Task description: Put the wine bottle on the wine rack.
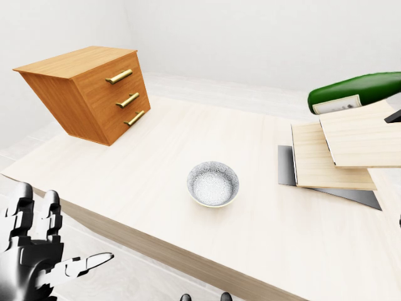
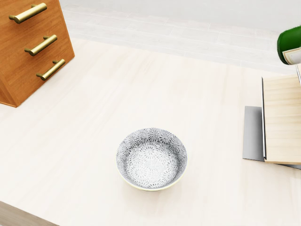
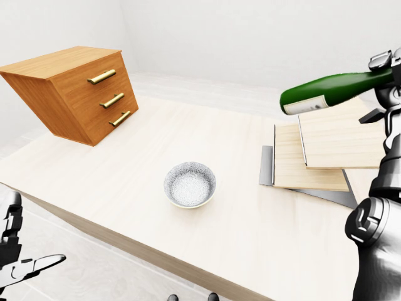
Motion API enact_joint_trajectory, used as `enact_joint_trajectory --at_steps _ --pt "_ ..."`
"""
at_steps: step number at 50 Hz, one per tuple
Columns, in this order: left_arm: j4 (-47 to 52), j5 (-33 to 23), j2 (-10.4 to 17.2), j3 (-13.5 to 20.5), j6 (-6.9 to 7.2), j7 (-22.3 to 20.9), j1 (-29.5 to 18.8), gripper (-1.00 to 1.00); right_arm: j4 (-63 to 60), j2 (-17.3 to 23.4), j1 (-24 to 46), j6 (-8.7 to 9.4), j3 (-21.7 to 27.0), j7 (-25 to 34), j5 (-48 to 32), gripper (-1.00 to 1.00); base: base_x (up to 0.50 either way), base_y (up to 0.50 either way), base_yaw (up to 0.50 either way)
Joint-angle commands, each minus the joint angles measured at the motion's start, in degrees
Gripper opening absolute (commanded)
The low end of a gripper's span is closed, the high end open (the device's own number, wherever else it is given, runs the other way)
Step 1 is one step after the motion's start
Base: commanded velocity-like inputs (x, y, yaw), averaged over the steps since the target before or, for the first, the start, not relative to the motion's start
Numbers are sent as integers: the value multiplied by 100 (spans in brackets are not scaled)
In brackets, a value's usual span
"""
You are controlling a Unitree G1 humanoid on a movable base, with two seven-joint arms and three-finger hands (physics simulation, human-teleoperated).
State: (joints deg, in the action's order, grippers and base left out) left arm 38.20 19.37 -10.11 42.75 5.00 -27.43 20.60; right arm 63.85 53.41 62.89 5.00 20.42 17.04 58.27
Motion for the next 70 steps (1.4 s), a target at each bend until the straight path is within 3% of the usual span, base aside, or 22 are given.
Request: enact_joint_trajectory --at_steps 1,30,70 --pt "-19 -19 -3 -41 0 14 13 100 206 225 -41 0 271 -92 -243 -100 0 0 0" --pt "24 -38 21 -80 0 77 18 100 839 243 -205 0 430 -186 -105 -100 0 0 0" --pt "50 -122 -16 -139 0 62 25 100 1028 479 -282 0 632 -884 495 -100 0 0 0"
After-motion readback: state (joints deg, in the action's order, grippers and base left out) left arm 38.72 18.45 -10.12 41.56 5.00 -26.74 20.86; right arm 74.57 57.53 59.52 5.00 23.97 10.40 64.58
